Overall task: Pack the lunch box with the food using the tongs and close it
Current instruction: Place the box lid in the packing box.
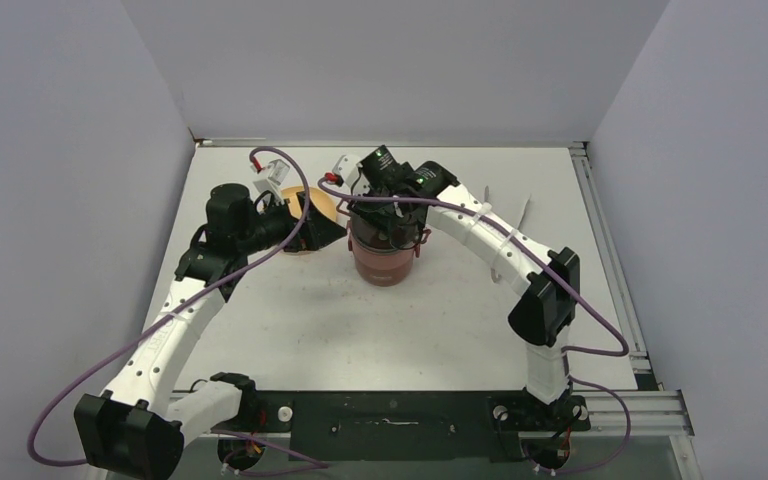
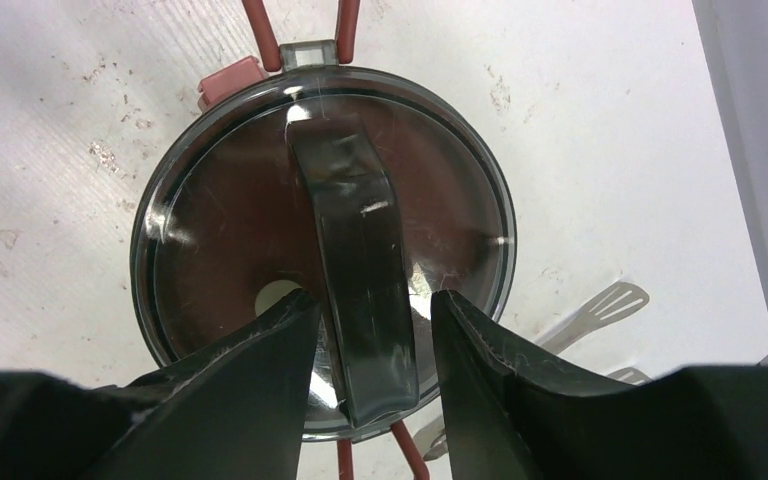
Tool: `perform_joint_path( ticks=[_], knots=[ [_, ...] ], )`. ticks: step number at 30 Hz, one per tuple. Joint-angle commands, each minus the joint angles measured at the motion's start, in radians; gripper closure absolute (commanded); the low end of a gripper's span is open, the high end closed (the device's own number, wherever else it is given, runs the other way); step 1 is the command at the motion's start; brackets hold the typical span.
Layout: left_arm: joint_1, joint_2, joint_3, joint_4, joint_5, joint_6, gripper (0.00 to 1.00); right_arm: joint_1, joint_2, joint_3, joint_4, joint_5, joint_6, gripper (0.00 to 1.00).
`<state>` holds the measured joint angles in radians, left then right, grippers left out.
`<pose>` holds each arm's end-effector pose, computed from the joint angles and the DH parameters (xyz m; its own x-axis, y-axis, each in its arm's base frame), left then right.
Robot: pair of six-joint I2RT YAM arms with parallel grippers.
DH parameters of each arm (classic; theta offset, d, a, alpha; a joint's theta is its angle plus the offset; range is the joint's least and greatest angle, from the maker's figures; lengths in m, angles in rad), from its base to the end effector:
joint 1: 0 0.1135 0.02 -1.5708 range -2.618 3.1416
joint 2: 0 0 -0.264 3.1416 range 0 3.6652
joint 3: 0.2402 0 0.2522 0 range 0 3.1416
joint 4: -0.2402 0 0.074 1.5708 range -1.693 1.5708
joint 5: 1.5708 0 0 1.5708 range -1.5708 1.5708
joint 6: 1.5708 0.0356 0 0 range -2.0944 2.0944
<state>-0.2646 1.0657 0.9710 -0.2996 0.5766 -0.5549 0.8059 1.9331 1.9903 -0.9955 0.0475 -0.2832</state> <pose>0.2243 -0.0809 0.3412 -0.6866 -0.2715 -0.6744 0.4039 0.6288 -0.6644 0.2917 0.3015 0.3459 -0.3403 -0.7576 -0.5569 -0.8293 0.5210 -0.2020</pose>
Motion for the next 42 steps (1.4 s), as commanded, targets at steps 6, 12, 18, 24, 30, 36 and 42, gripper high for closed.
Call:
perform_joint_path(
  ticks=[6,12,18,24,30,36,42],
  knots=[
    [0.014,0.005,-0.003,0.047,-0.033,0.024,0.10,-0.011,-0.122,-0.077,0.120,0.048,0.053,0.47],
    [0.021,0.025,0.010,0.047,-0.051,0.024,0.10,-0.038,-0.268,-0.188,0.237,0.071,0.138,0.38],
    [0.025,0.066,0.052,0.052,-0.061,0.036,0.10,-0.107,-0.458,-0.400,0.342,0.018,0.222,0.32],
    [0.032,0.131,0.155,0.003,-0.137,0.116,0.10,-0.210,-0.580,-0.579,0.377,-0.137,0.230,0.27],
    [0.054,0.158,0.192,-0.001,-0.187,0.157,0.10,-0.232,-0.551,-0.579,0.280,-0.197,0.178,0.25],
    [0.060,0.177,0.233,-0.058,-0.202,0.210,0.09,-0.196,-0.508,-0.553,0.233,-0.202,0.155,0.25],
    [0.067,0.169,0.178,-0.026,-0.187,0.207,0.09,-0.136,-0.441,-0.512,0.181,-0.102,0.151,0.26]
  ],
)
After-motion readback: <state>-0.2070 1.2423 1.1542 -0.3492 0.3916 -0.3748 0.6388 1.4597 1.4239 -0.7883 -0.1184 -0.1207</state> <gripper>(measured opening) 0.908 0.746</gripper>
